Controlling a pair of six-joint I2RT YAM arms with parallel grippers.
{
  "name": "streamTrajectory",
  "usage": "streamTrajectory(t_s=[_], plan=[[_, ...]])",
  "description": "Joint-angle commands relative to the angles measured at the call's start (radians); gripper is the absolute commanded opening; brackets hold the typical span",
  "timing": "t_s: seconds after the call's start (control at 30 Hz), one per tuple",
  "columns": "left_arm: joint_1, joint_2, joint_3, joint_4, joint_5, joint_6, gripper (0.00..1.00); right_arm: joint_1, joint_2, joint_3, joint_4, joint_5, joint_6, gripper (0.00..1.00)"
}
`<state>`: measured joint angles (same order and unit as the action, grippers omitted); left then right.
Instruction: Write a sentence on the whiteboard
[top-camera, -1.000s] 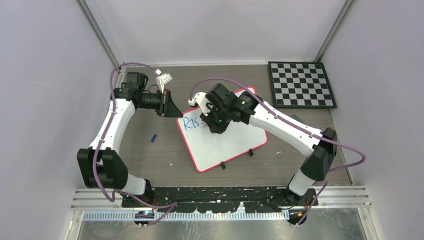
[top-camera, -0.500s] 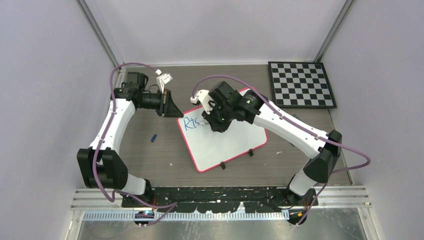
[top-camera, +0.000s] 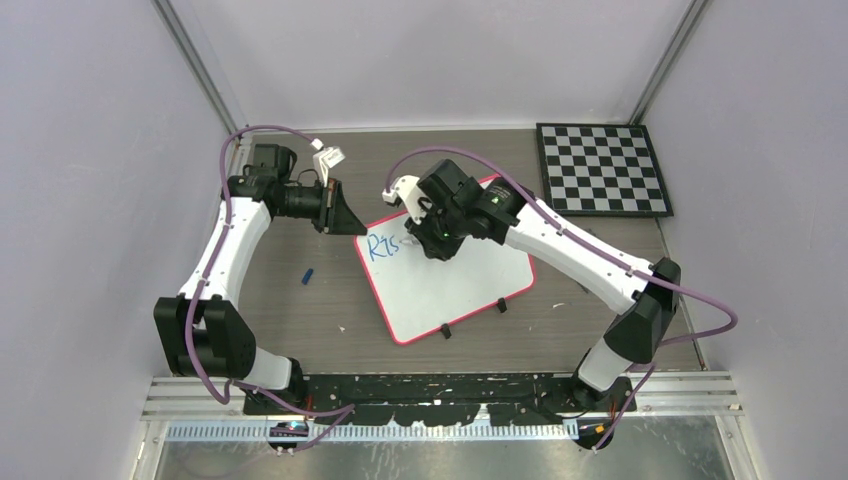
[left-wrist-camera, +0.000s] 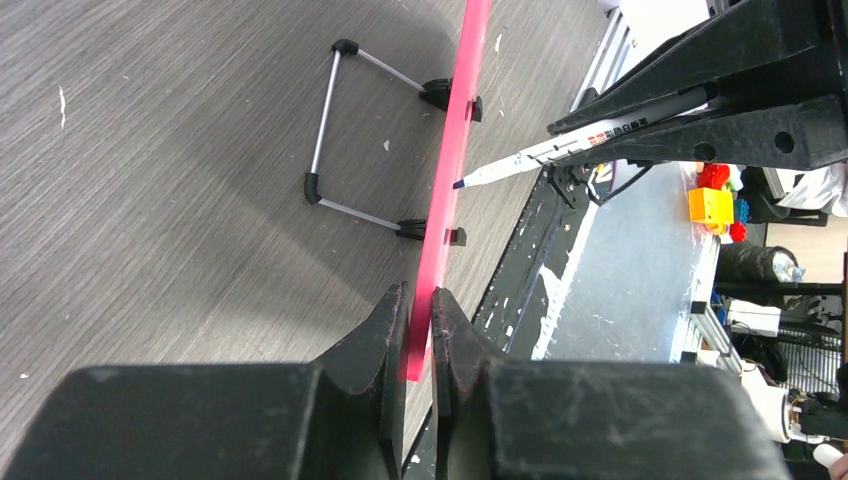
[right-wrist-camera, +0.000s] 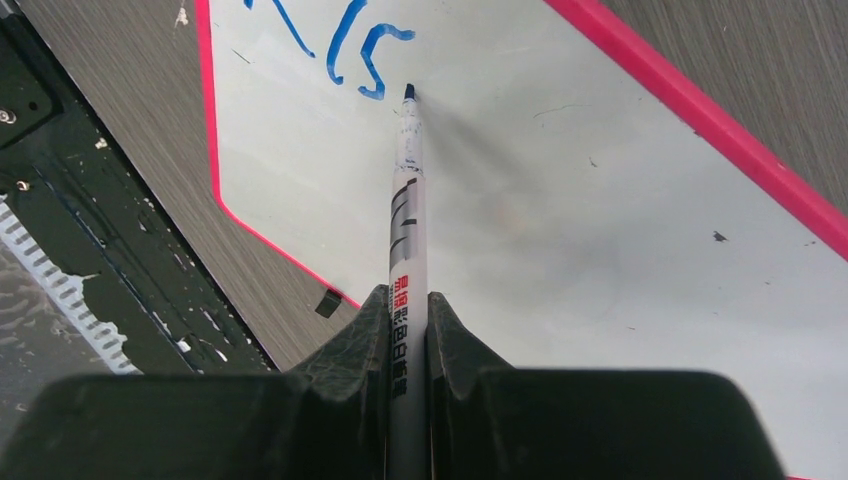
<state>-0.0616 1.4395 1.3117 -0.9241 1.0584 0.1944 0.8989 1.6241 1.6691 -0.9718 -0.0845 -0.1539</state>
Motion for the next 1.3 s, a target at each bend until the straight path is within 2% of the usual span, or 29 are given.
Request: streamTrajectory(t_s=[0.0, 0.5, 1.27], plan=[[-0.008, -0.032, -0.005, -0.012, 0.000, 0.002, 0.00, -0.011, 0.001, 0.027, 0.034, 0.020, -0.011, 0.00], [-0.007, -0.026, -0.005, -0.010, 0.000, 0.000, 0.00, -0.058, -0.036, 0.006, 0.014, 0.035, -0.025, 0.00], [-0.007, -0.024, -0.005, -0.005, 0.006, -0.001, 0.00, -0.058, 0.046, 0.094, 0.025, -0.014, -0.007, 0.00]])
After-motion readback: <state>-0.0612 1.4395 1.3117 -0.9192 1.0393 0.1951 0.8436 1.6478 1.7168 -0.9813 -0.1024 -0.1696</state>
